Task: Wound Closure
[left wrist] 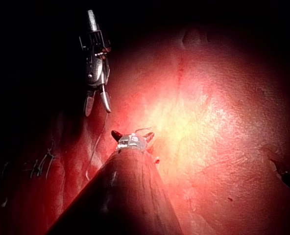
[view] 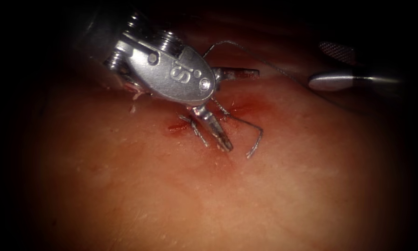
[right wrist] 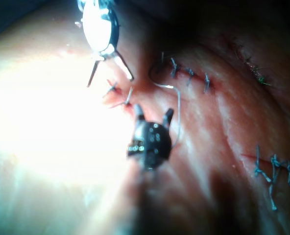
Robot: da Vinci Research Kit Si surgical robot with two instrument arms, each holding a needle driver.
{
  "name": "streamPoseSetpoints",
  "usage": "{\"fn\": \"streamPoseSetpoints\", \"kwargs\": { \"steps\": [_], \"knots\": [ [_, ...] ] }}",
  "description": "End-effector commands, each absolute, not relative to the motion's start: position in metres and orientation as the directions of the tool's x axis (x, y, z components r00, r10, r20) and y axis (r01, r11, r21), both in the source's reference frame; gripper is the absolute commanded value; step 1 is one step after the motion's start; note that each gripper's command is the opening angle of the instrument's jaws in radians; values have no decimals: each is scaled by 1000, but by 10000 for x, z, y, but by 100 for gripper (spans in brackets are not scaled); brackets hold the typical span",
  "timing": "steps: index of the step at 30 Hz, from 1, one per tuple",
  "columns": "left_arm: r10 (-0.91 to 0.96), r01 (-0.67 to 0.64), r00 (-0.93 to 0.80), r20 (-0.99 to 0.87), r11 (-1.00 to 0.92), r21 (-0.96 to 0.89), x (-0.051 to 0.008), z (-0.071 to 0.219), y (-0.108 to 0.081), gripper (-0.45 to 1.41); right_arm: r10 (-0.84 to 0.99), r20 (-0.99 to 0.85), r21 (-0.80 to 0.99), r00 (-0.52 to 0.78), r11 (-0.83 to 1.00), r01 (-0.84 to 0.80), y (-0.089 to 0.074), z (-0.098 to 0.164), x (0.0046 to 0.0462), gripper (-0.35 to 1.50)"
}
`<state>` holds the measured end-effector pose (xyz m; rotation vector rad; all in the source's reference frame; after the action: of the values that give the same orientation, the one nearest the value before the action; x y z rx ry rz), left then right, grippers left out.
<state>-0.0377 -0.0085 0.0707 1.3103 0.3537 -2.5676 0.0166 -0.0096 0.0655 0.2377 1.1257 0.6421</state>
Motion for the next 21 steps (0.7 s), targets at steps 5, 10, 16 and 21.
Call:
{"fn": "streamPoseSetpoints", "kwargs": {
  "steps": [5,10,16,21],
  "knots": [
    [-154,350,-531,-834,-935,-50,-395,721,-101,51,585,-766,487,267,799,-354,-103,657,172,133],
    [-222,391,-484,-847,-920,17,-401,729,-112,39,584,-767,484,266,799,-358,-103,657,169,132],
    [-256,420,-450,-856,-906,50,-400,732,-113,24,584,-768,482,264,798,-363,-102,658,168,132],
    [-265,421,-430,-863,-904,68,-401,730,-112,9,583,-769,480,261,797,-366,-103,659,168,132]
  ]
}}
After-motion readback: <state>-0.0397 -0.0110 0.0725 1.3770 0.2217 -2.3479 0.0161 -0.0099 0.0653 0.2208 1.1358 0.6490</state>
